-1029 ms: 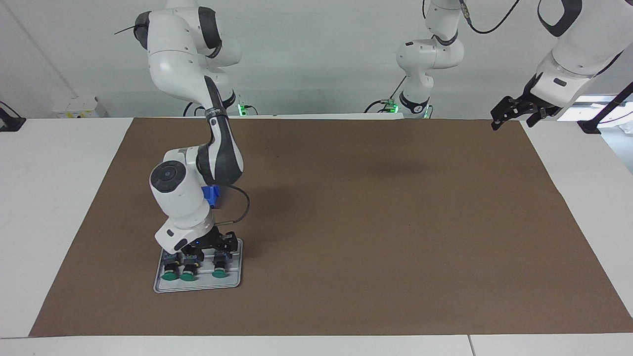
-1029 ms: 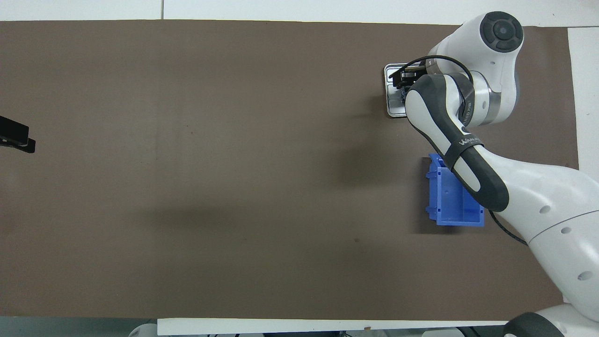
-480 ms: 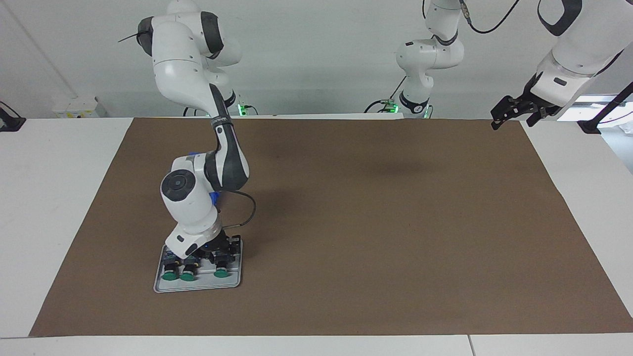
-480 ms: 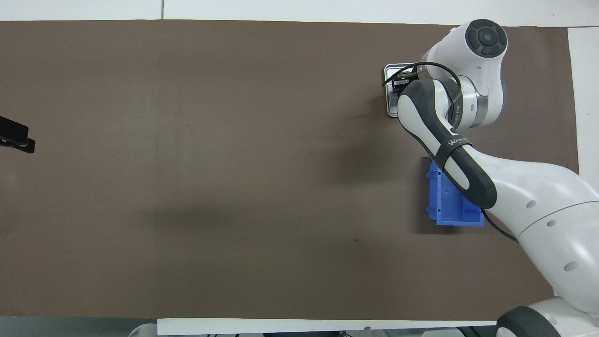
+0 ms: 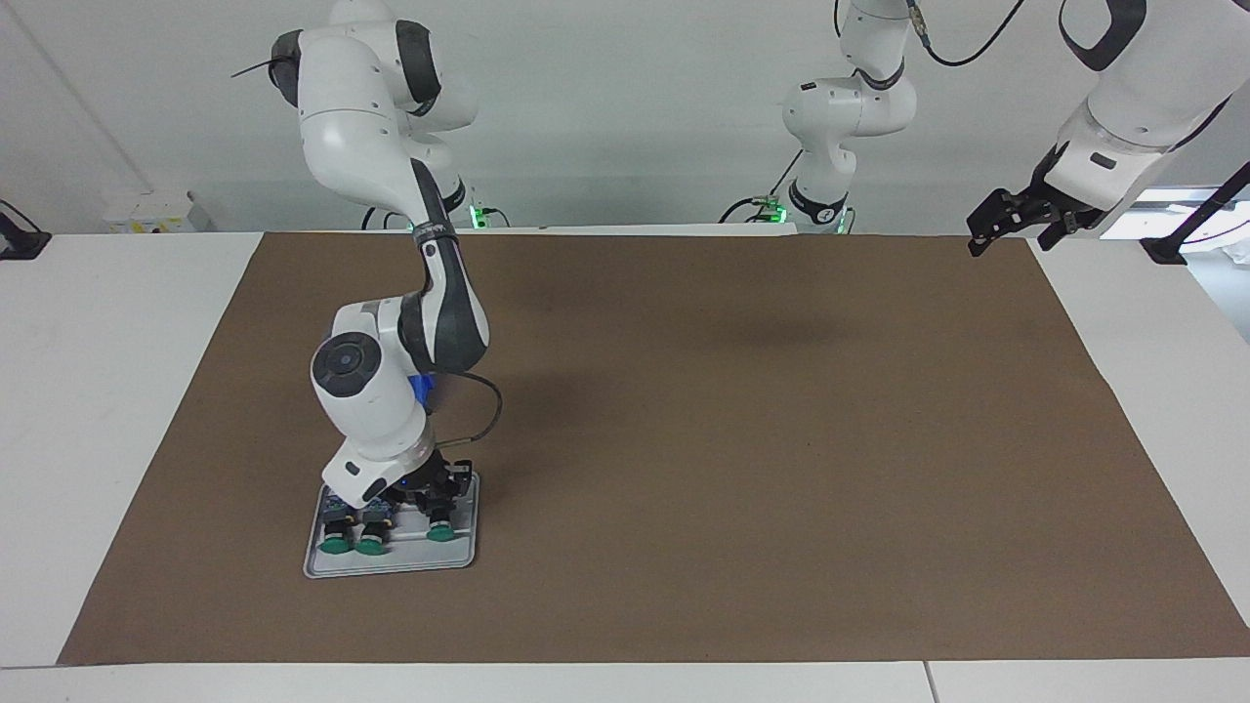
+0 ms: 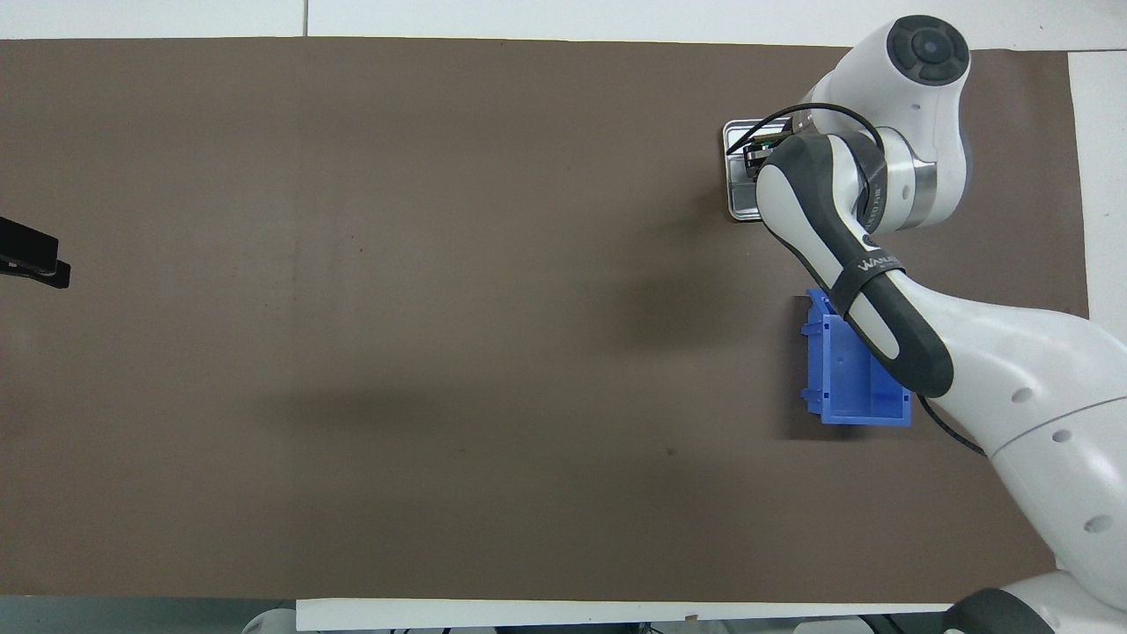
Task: Place and press button with both arms
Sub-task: 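Grasp a green item from the tray with the right gripper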
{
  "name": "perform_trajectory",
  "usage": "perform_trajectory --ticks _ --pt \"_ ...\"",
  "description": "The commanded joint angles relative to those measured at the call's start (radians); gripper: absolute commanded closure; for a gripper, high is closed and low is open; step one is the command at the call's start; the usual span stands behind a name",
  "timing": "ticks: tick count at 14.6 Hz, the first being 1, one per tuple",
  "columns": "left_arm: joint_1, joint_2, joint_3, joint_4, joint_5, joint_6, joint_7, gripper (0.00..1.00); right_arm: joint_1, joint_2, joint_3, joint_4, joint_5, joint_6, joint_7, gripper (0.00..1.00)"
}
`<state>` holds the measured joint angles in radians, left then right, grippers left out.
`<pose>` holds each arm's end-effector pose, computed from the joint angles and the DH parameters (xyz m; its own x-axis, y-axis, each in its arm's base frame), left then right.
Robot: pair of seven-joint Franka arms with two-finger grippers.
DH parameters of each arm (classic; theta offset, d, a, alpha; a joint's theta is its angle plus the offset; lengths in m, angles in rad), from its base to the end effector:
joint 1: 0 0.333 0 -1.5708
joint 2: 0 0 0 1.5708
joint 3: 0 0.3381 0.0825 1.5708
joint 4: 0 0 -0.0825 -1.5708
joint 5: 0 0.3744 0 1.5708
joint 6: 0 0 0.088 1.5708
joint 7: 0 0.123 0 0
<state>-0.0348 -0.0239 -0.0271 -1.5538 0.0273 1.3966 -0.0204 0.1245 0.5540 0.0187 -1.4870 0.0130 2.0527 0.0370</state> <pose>0.5152 -0.0284 0.6372 0.9906 -0.0361 -0.1322 -0.0405 -0.9987 -0.0306 0.7016 0.0998 0.3592 0.9952 0.0971 0.0109 0.0973 -0.9950 -0.0218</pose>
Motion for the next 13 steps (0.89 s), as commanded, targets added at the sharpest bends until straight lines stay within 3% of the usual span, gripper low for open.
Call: perform_trajectory --ticks 1,4,6,10,13 --pt "-0.01 -0.027 0.003 -0.028 0.011 0.007 -0.001 0.0 0.006 -0.141 0.006 -0.028 0.002 -0.168 0.05 1.0" --pt "-0.01 -0.027 0.003 -0.028 0.011 0.005 0.007 0.0 0.058 -0.227 0.015 -0.082 0.013 -0.268 0.226 1.0" --pt "-0.01 -0.027 0.003 -0.028 0.011 0.002 0.001 0.0 0.151 -0.25 0.017 -0.108 0.013 -0.301 0.491 1.0" --pt "-0.005 -0.028 0.004 -0.029 0.011 0.001 0.007 0.0 0.285 -0.27 0.021 -0.162 0.016 -0.258 0.898 1.0" --pt "-0.004 -0.028 0.004 -0.029 0.011 0.001 0.002 0.0 0.368 -0.27 0.024 -0.199 0.068 -0.155 1.247 1.0"
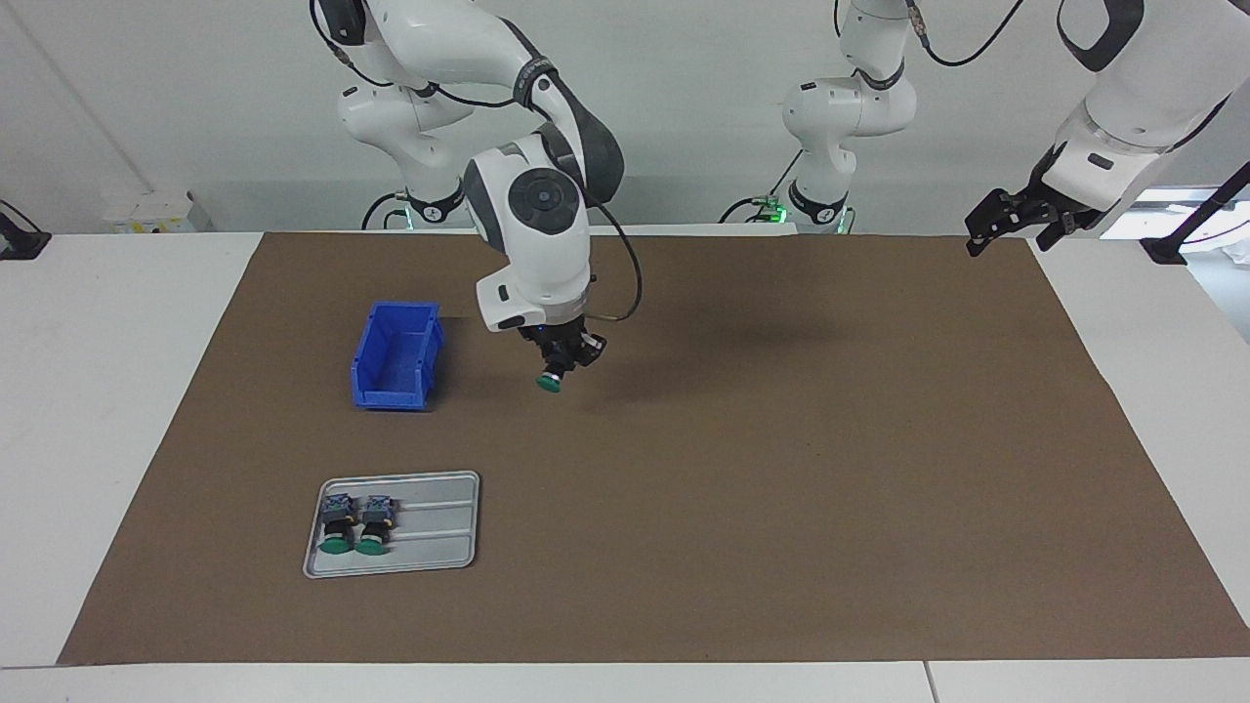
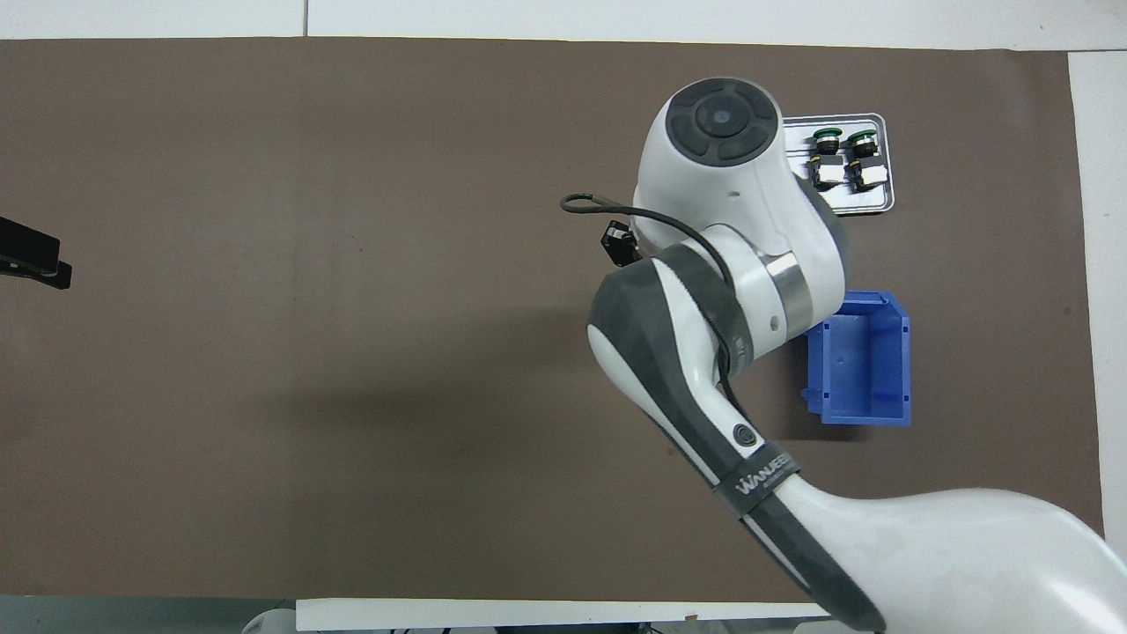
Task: Place and press button with both arms
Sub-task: 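Carry the green item to the table center and release it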
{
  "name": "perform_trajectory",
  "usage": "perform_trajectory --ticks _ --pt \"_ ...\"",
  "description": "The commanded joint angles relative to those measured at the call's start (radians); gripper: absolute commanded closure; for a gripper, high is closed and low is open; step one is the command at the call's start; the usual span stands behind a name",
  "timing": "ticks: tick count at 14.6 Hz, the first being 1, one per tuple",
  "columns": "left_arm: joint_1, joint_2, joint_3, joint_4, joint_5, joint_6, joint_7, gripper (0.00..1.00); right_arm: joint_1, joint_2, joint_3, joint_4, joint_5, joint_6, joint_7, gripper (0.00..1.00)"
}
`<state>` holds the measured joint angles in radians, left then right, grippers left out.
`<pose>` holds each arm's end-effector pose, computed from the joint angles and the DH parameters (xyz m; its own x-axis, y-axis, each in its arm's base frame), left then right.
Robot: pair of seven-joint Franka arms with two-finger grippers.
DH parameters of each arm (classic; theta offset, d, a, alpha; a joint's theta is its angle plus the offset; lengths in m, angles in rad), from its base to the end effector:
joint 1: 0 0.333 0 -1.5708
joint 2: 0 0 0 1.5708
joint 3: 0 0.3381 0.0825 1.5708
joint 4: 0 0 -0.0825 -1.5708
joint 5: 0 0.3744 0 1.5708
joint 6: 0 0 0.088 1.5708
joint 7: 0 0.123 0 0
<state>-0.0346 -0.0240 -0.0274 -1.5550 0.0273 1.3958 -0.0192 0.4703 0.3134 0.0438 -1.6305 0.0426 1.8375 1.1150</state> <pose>0.5150 -0.0284 0.6366 0.9903 -0.0374 -0.1342 -0.0418 -0.9987 -0.0305 0.5530 0.3138 0.4382 0.8107 -0.5778 -0.0945 -0.5733 -0.8162 0.0720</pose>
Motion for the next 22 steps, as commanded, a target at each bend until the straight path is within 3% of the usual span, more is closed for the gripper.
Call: perform_trajectory --ticks 1,4,8,15,17,18,19,20,22 --pt "-0.004 -0.028 0.004 -0.028 0.011 0.002 -0.002 0.0 0.048 -0.017 -0.001 -0.055 0.042 0.084 0.271 1.0" --pt "-0.002 -0.028 0.004 -0.028 0.011 0.002 -0.004 0.0 0.102 0.05 -0.001 -0.045 0.042 0.152 0.544 0.99" --pt "-0.001 -0.028 0.004 -0.03 0.011 0.0 -0.002 0.0 0.106 0.104 -0.001 -0.045 0.042 0.276 0.969 0.85" --pt "0.002 -0.028 0.007 -0.031 0.011 0.0 -0.011 0.0 0.145 0.181 -0.001 -0.043 0.033 0.318 1.164 0.73" --pt "0.002 -0.03 0.007 -0.036 0.011 0.0 -0.034 0.0 0.148 0.182 -0.001 -0.066 0.034 0.359 1.184 0.53" --pt "0.002 -0.036 0.006 -0.039 0.013 -0.001 -0.048 0.0 0.145 0.181 -0.001 -0.058 0.033 0.347 1.183 0.35" --pt "0.001 -0.036 0.006 -0.043 0.013 -0.001 -0.048 0.0 0.149 0.179 -0.002 -0.046 0.025 0.333 1.18 0.09" --pt "0.001 -0.036 0.006 -0.045 0.011 -0.001 -0.05 0.0 0.154 0.178 -0.002 -0.004 0.023 0.298 1.174 0.01" --pt "0.002 -0.036 0.006 -0.046 0.011 -0.001 -0.053 0.0 0.131 0.171 -0.002 0.082 0.017 0.183 1.131 0.01"
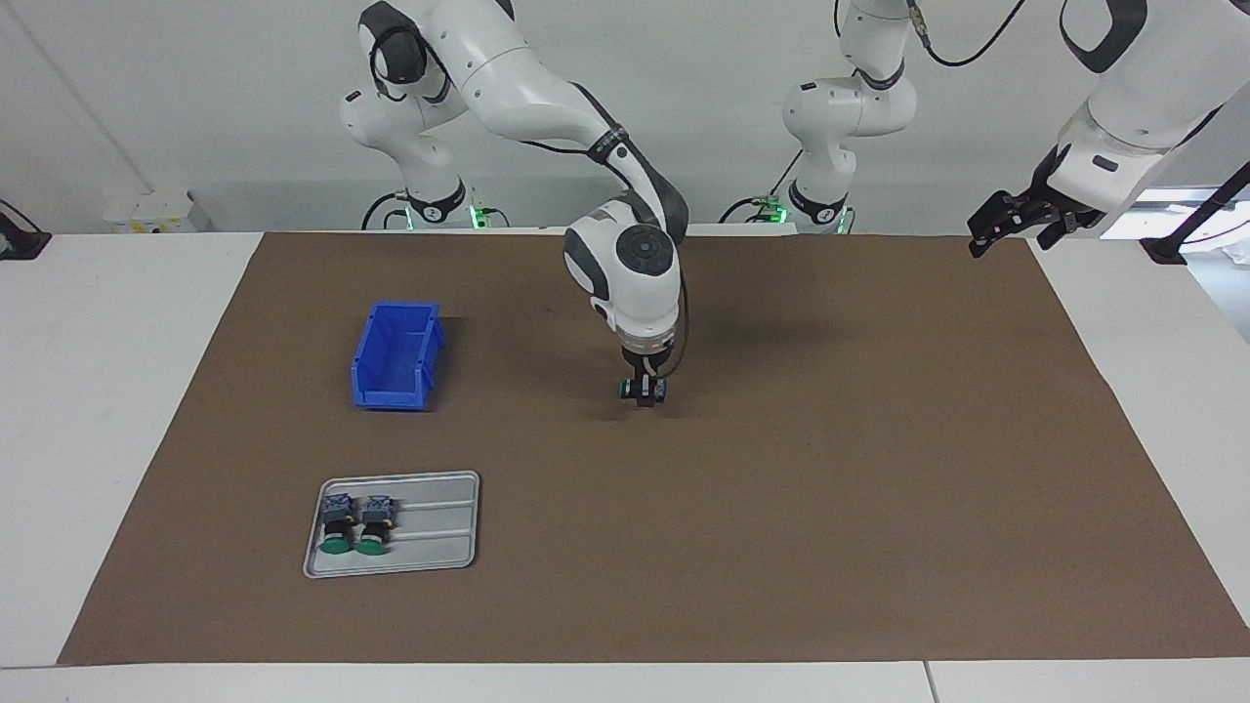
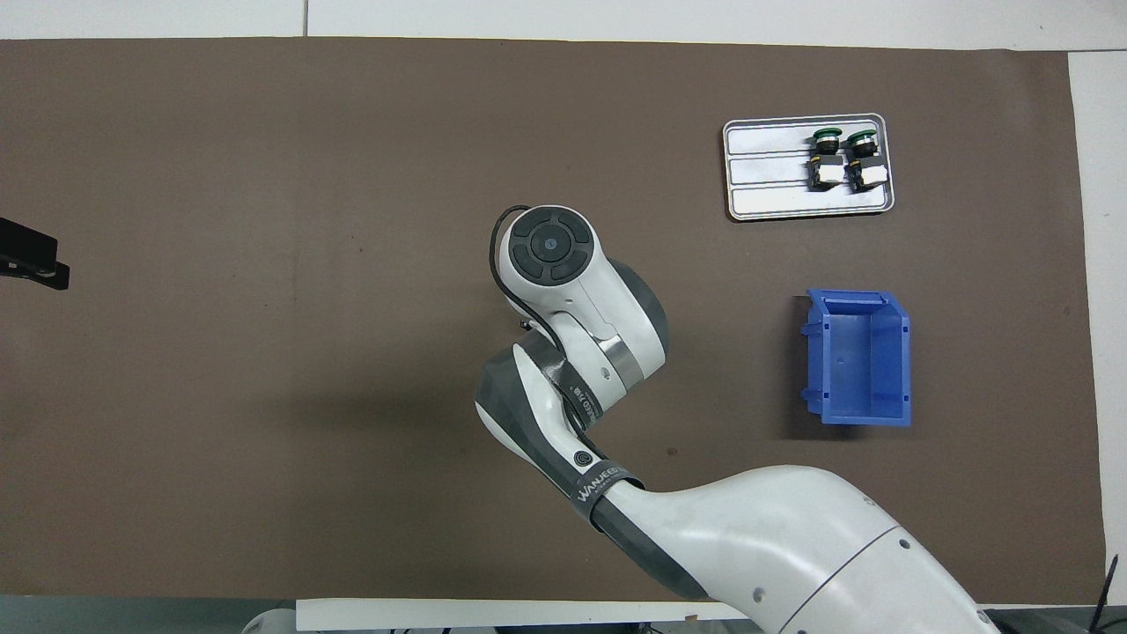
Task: Place and press button with both arms
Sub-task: 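Carry the green item to the table center and release it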
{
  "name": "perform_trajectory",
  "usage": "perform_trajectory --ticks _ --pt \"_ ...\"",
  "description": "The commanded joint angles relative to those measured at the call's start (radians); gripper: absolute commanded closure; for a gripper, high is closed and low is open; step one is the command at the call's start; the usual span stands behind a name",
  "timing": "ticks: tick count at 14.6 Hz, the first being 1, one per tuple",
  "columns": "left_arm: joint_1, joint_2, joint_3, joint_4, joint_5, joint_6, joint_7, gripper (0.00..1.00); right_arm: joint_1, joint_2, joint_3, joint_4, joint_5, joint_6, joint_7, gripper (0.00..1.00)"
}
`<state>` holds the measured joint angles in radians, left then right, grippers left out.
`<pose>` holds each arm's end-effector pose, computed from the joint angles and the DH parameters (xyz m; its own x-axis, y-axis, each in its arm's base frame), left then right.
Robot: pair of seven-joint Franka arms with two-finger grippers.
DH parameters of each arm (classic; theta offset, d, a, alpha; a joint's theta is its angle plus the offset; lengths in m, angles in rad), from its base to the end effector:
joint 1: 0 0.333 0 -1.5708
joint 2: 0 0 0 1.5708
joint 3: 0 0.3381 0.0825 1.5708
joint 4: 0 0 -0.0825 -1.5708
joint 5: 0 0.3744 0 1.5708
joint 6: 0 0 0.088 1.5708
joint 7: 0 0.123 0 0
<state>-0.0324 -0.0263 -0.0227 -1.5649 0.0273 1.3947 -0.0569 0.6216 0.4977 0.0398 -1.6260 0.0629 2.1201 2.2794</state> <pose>0.5140 -0.0248 0.6334 0.9899 0.0072 -0.1415 0.0021 -0.9993 -0.0360 0.5392 0.4200 0.3414 -0.0860 -0.9949 -0.0519 -0.9952 0.0834 0.0508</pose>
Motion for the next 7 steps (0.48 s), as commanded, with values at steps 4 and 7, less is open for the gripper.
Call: perform_trajectory --ticks 4,7 --pt "0.0 -0.04 0.001 -0.047 0.011 0.006 -0.078 0.0 -0.17 -0.177 -0.001 0.075 0.0 -0.296 -0.338 0.01" --pt "-0.012 -0.056 0.0 -0.082 0.011 0.012 -0.133 0.0 -0.256 -0.269 -0.003 0.074 0.0 -0.412 -0.608 0.01"
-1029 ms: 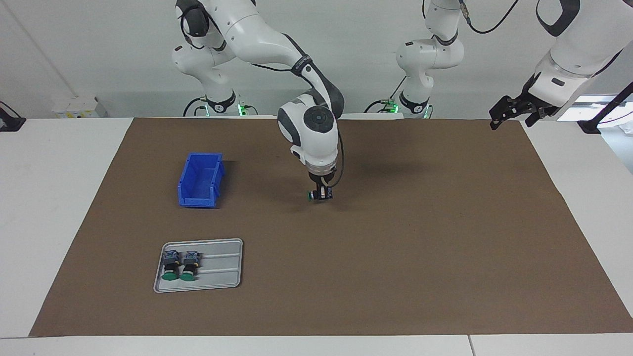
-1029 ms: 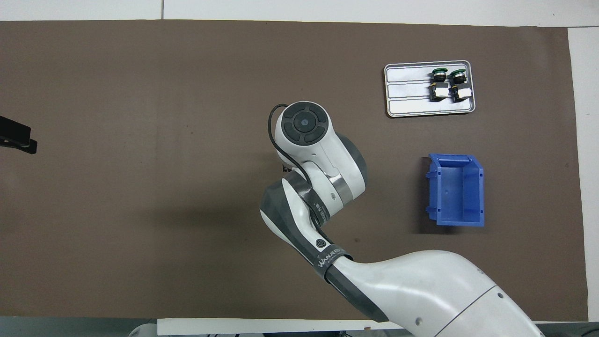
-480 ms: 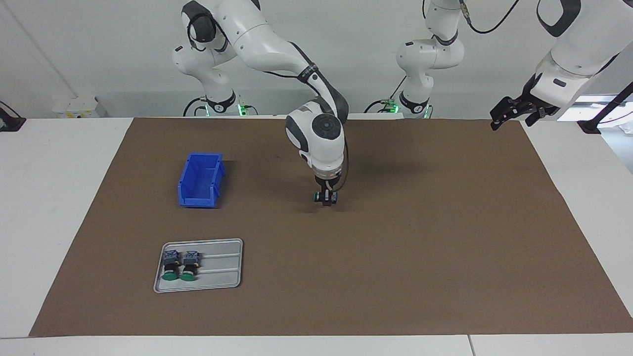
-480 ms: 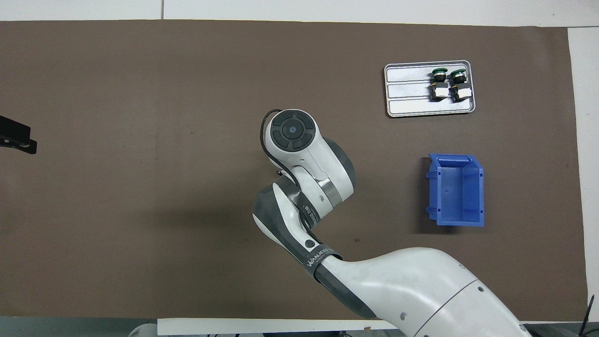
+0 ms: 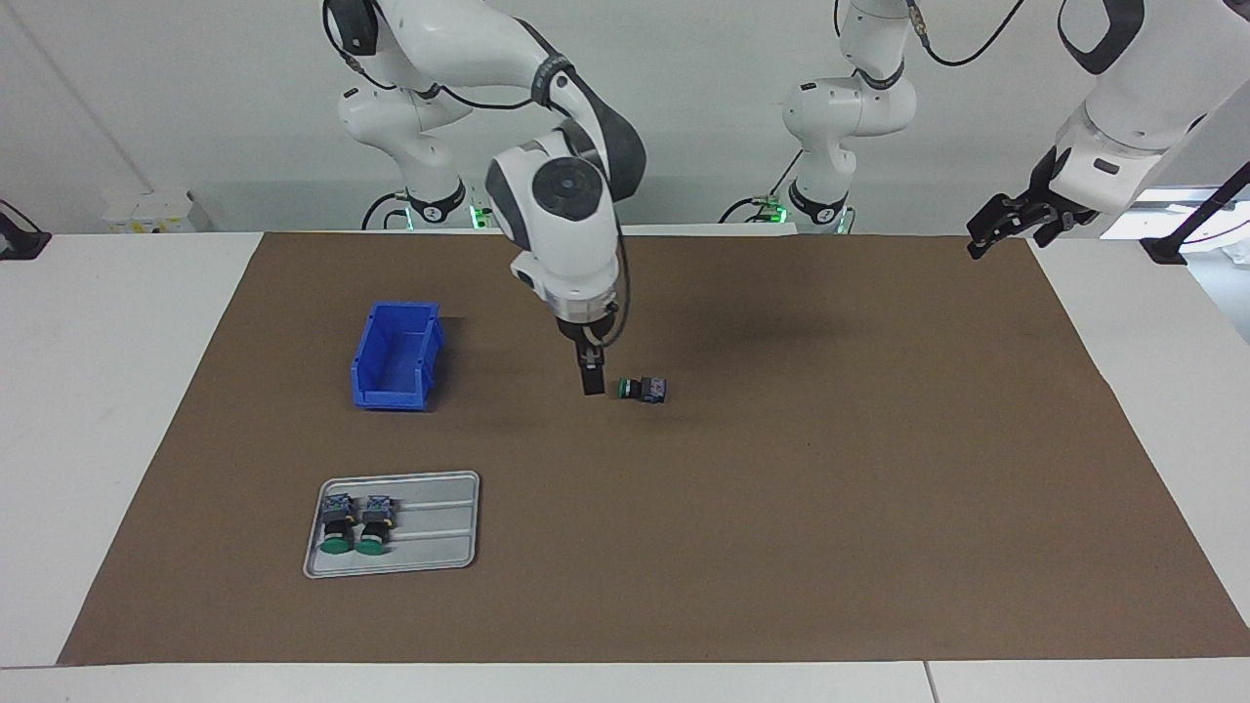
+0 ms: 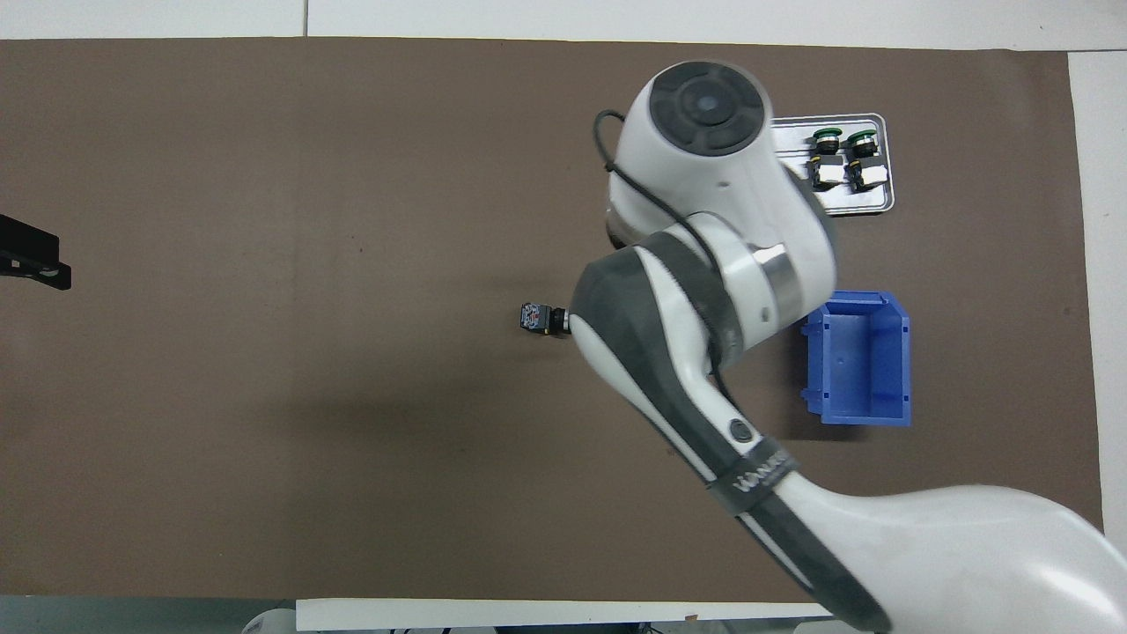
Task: Place and press button with both arms
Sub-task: 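Withdraw the right gripper while the left gripper reaches the item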
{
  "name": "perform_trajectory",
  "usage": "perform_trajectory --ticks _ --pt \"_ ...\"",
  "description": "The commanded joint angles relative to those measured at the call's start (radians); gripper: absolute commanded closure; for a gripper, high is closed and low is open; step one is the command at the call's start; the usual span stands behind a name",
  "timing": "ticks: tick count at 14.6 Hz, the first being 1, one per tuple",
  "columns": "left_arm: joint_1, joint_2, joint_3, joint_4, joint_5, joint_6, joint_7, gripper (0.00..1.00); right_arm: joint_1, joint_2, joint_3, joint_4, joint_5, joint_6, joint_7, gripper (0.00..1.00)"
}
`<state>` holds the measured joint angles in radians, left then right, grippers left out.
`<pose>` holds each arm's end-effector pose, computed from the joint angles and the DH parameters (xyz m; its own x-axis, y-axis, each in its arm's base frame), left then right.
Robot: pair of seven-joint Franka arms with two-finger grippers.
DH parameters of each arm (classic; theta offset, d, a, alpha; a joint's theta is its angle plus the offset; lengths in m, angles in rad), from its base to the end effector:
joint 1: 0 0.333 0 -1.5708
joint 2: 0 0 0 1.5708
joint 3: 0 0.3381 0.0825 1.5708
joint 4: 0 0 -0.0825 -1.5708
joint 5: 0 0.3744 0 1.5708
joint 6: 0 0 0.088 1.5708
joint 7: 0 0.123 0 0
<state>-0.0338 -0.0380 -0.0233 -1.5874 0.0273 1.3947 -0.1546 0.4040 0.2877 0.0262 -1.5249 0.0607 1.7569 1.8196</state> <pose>0.5095 -0.0256 0.6294 0.9836 0.1028 -0.1478 0.0962 -0.9940 -0.0516 0.5793 0.2707 0.4968 0.1649 -0.9850 -0.0505 -0.9832 -0.1682 0.0706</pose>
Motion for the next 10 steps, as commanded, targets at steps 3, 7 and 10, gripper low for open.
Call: perform_trajectory --ticks 3,7,10 --pt "-0.037 -0.059 -0.001 -0.086 0.011 0.035 -0.098 0.0 -0.155 -0.151 0.009 -0.027 0.002 -0.164 -0.42 0.01" --pt "-0.07 -0.059 -0.003 -0.089 0.008 0.043 -0.182 0.0 -0.322 -0.248 0.006 -0.027 0.002 -0.319 -0.892 0.01" --pt "-0.107 -0.057 -0.003 -0.1 -0.015 0.043 -0.284 0.0 -0.437 -0.3 0.003 -0.027 0.001 -0.375 -1.187 0.01"
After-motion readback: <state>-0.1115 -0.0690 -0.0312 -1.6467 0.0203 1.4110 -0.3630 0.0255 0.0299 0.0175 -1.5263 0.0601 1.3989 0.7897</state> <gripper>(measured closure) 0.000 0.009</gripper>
